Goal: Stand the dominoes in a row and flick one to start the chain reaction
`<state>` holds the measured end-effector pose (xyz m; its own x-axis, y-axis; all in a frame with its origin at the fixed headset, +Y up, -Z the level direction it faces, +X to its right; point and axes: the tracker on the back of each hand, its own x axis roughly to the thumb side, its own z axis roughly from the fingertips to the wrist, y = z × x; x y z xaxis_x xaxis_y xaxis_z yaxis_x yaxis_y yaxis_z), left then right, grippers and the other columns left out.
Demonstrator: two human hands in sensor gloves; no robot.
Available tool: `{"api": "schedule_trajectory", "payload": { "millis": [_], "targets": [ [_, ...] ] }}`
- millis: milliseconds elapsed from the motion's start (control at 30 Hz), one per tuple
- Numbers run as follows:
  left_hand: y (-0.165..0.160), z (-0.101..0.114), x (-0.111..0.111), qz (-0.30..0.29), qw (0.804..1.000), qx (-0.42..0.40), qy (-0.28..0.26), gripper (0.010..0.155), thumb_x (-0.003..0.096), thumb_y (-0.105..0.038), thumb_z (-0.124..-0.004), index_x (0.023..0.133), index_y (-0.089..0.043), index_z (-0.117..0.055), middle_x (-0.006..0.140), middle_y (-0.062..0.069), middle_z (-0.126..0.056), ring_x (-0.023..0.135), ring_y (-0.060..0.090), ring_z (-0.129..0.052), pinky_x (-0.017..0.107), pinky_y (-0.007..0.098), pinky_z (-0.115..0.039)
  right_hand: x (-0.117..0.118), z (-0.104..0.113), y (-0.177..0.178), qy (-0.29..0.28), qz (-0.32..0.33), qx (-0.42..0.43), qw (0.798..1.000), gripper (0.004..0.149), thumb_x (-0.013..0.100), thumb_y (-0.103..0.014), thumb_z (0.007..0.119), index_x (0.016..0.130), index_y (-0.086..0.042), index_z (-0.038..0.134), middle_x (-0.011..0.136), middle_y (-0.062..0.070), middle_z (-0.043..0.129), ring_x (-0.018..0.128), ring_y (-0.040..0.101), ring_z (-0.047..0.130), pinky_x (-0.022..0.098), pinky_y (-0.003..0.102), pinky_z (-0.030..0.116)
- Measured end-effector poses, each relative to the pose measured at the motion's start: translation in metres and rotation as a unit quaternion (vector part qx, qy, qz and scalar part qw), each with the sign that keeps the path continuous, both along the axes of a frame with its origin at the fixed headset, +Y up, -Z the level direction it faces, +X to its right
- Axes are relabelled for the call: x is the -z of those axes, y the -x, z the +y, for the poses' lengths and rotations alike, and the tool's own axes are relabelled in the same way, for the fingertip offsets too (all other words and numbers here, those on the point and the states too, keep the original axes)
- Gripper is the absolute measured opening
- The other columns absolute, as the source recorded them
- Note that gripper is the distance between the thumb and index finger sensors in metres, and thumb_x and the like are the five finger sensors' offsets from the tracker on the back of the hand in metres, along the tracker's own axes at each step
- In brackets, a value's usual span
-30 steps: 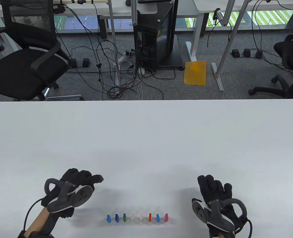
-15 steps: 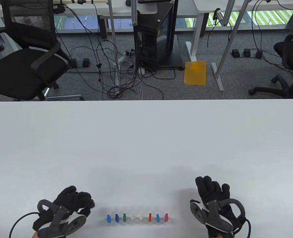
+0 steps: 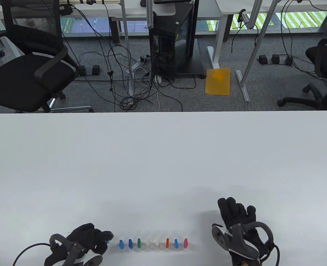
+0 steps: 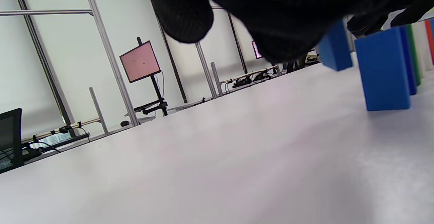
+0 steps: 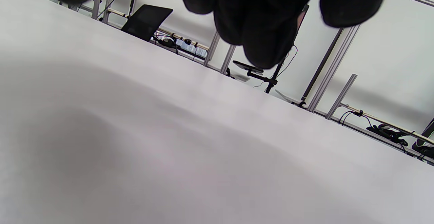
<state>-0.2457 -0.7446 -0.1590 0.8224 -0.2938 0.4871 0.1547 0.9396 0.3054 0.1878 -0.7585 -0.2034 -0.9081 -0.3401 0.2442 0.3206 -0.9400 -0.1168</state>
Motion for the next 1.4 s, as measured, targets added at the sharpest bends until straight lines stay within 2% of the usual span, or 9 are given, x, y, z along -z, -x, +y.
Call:
{"api": "schedule_trajectory", "payload": {
  "millis": [133,367,700,967,1400],
  "targets": [
    [-0.002,-0.001,0.001,-0.003,1.0,-0.013,0.027,0.052,0.0304,-0.067,-0.071,0.075,-0.045,-0.084,0.045,-0.033,-0.1,0.014,-0.031,-0.097,0.058,0.008,-0.09,0.0,0.0,0.0,-0.003,0.001,0.005,1.0,0.091,0.041,-0.059,0.061,0.111,-0.003,0.043,0.11,0.028,0.06,0.09,0.046,0.081,0.059,0.071,0.059],
    [-0.018,-0.003,-0.005,-0.015,0.999,0.007,0.029,0.057,0.0252,-0.067,-0.067,0.071,-0.041,-0.09,0.039,-0.033,-0.103,0.01,-0.029,-0.101,0.054,0.008,-0.092,0.0,0.002,0.0,-0.002,0.005,0.003,1.0,0.091,0.041,-0.059,0.061,0.111,-0.003,0.043,0.11,0.028,0.059,0.09,0.046,0.081,0.059,0.071,0.059],
    [-0.027,-0.009,0.003,0.005,0.999,0.032,0.025,0.06,0.0248,-0.067,-0.065,0.071,-0.039,-0.091,0.038,-0.032,-0.103,0.01,-0.024,-0.103,0.051,0.015,-0.094,-0.001,0.003,0.0,-0.022,0.003,0.009,1.0,0.093,0.041,-0.059,0.06,0.112,-0.002,0.04,0.111,0.03,0.056,0.091,0.048,0.078,0.059,0.072,0.058],
    [-0.031,-0.014,0.001,0.001,0.999,0.052,0.014,0.061,0.0234,-0.068,-0.065,0.07,-0.04,-0.091,0.037,-0.034,-0.102,0.009,-0.023,-0.102,0.049,0.016,-0.095,-0.002,0.005,0.0,-0.04,0.003,0.008,0.999,0.094,0.041,-0.059,0.06,0.112,-0.001,0.037,0.112,0.031,0.052,0.093,0.051,0.075,0.059,0.073,0.056],
    [-0.033,-0.016,0.002,-0.002,0.998,0.06,0.008,0.064,0.0224,-0.07,-0.063,0.071,-0.04,-0.091,0.04,-0.033,-0.103,0.009,-0.022,-0.102,0.048,0.017,-0.094,-0.003,0.005,0.0,-0.039,0.003,0.005,0.999,0.094,0.041,-0.059,0.061,0.112,-0.002,0.037,0.112,0.031,0.053,0.092,0.05,0.076,0.059,0.073,0.057]
  ]
}}
